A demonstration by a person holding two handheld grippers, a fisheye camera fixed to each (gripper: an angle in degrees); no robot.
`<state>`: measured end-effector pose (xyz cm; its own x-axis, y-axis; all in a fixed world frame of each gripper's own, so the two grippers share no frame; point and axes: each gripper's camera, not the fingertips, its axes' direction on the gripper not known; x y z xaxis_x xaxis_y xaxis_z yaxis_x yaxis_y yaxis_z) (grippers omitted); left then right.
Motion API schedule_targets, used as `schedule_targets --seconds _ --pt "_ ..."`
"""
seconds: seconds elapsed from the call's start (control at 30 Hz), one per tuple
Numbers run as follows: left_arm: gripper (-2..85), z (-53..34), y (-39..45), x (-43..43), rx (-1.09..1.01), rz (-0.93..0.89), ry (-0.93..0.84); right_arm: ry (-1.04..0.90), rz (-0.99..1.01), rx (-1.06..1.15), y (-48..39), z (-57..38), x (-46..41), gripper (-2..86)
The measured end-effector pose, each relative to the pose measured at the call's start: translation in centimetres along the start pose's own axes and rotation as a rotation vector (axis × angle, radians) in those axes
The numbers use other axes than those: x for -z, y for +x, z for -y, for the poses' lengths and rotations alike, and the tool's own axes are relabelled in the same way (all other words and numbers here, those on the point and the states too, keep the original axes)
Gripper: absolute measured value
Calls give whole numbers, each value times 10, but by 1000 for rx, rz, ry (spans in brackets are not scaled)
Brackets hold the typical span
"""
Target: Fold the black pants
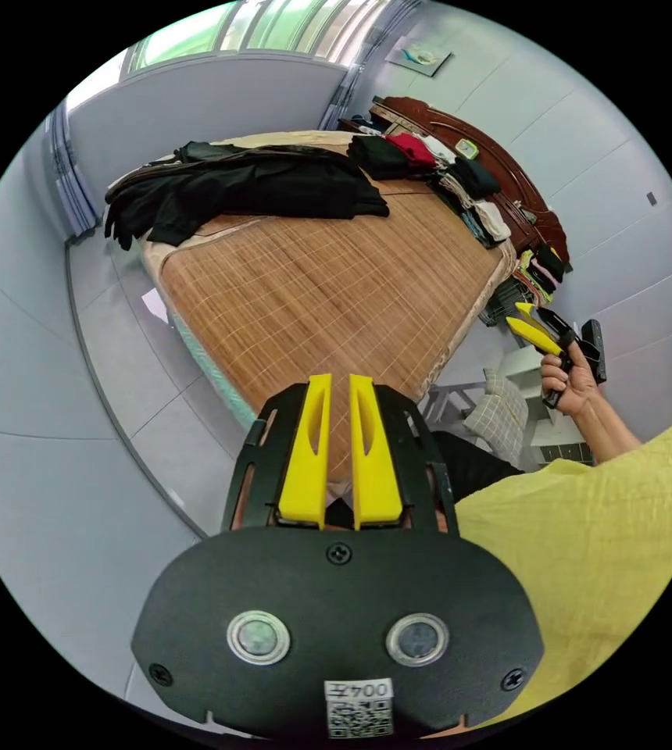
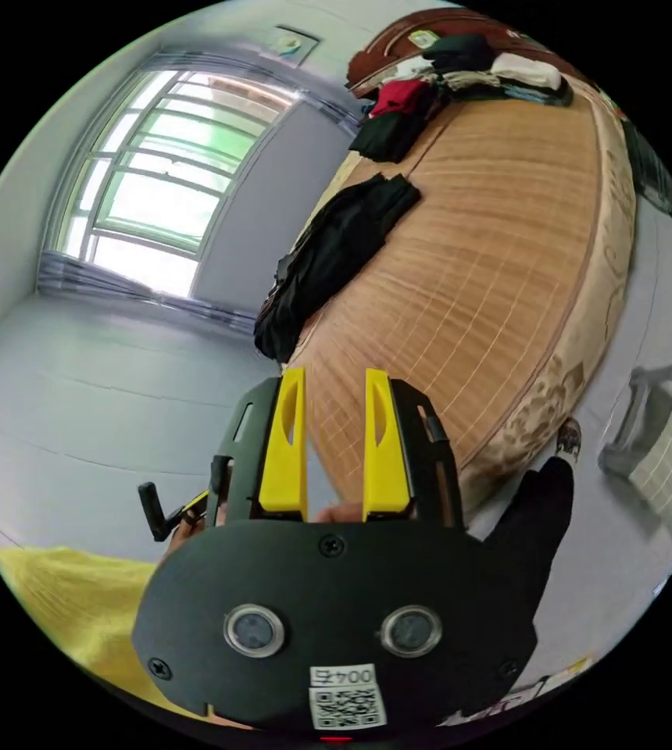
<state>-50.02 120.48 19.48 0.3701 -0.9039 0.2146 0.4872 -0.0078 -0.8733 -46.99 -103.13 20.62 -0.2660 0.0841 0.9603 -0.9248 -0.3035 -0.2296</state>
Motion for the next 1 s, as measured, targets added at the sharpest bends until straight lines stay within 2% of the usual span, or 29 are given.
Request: schedule_targets --seconds 0.13,0.33,0.57,0.7,0.87,1.0 --pt "58 -4 -45 24 -12 -6 -9 21 -68 69 -12 -34 11 135" --pt "75 -6 -44 62 -23 25 70 84 -104 123 12 -42 0 122" --pt "75 -15 -68 72 -12 9 -9 9 28 97 26 -60 -29 151" --pt "75 27 -121 83 6 -56 -12 23 64 85 33 -53 -49 166" --pt "77 114 -184 101 -126 -55 -39 120 97 -2 21 -35 -97 175" --pt "87 184 -251 146 -187 -34 -16 144 116 -61 -7 -10 -161 184"
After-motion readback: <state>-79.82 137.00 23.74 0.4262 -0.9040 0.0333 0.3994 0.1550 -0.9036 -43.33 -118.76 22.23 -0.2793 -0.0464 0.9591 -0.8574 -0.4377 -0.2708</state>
